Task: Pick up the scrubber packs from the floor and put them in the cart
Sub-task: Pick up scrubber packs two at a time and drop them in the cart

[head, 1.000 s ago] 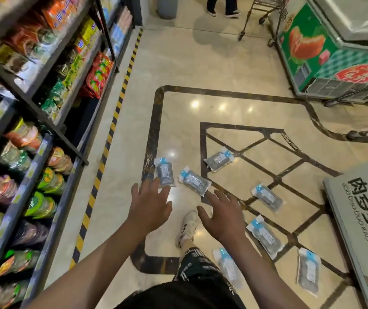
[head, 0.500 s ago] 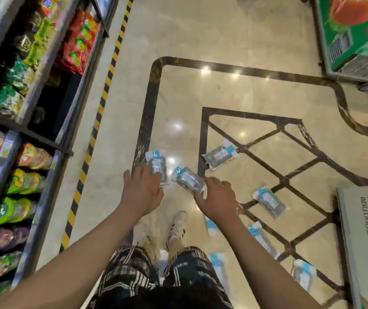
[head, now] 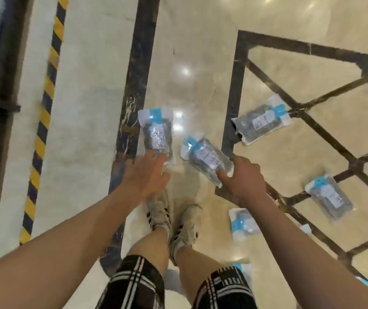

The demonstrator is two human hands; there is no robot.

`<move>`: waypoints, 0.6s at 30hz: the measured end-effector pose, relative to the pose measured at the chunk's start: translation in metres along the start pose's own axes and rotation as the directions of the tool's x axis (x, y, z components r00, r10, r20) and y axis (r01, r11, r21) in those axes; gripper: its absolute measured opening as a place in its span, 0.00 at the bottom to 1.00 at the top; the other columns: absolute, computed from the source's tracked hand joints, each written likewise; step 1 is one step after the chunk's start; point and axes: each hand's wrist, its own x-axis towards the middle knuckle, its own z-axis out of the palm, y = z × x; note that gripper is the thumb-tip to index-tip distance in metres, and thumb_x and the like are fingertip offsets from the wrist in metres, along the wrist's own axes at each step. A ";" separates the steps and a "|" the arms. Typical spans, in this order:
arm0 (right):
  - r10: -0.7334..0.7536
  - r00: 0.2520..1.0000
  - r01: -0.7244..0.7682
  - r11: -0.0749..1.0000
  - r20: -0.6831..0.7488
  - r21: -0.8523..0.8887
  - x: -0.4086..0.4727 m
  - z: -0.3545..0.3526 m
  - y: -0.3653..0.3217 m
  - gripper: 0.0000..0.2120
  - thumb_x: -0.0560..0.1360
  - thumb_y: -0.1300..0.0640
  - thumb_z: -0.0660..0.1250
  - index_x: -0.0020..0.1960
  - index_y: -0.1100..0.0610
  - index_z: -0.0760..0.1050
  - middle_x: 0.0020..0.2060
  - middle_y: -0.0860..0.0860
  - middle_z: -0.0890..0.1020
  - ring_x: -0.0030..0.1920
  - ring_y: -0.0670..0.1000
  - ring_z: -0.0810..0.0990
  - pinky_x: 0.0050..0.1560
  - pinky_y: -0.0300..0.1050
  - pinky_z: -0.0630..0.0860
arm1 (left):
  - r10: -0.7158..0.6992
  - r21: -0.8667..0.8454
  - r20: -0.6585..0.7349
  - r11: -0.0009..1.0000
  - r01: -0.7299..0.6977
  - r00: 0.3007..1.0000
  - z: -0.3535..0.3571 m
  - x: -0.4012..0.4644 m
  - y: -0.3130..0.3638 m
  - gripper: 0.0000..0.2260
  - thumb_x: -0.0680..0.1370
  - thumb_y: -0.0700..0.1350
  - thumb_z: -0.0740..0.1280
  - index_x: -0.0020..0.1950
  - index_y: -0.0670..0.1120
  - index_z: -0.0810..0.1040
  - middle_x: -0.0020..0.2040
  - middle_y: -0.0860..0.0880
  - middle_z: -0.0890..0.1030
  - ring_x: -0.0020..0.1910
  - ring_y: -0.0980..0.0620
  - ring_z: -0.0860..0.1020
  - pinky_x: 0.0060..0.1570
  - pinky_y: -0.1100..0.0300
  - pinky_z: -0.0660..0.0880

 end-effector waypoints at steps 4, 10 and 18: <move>0.039 0.997 -0.038 0.999 0.070 -0.014 0.097 0.085 0.023 0.27 0.77 0.38 0.68 0.67 0.57 0.75 0.61 0.58 0.81 0.61 0.64 0.79 0.62 0.55 0.71 | -0.162 -0.212 0.100 0.961 0.180 0.982 0.086 0.103 -0.049 0.24 0.80 0.59 0.63 0.74 0.52 0.69 0.70 0.42 0.72 0.68 0.37 0.74 0.65 0.39 0.72; 0.125 0.984 -0.122 0.992 0.125 -0.031 0.207 0.176 0.058 0.44 0.71 0.36 0.75 0.78 0.56 0.62 0.73 0.61 0.72 0.67 0.68 0.75 0.64 0.60 0.74 | -0.410 -0.644 0.162 0.645 0.411 0.897 0.161 0.228 -0.106 0.37 0.76 0.59 0.73 0.76 0.42 0.63 0.73 0.38 0.70 0.70 0.38 0.72 0.63 0.49 0.72; 0.162 0.961 -0.195 0.972 0.226 0.134 0.227 0.199 0.073 0.30 0.67 0.37 0.80 0.57 0.55 0.75 0.51 0.55 0.84 0.53 0.60 0.83 0.51 0.53 0.79 | -0.452 -0.851 0.217 0.346 0.394 0.865 0.184 0.259 -0.101 0.24 0.72 0.48 0.80 0.63 0.43 0.75 0.59 0.48 0.82 0.56 0.47 0.81 0.57 0.53 0.78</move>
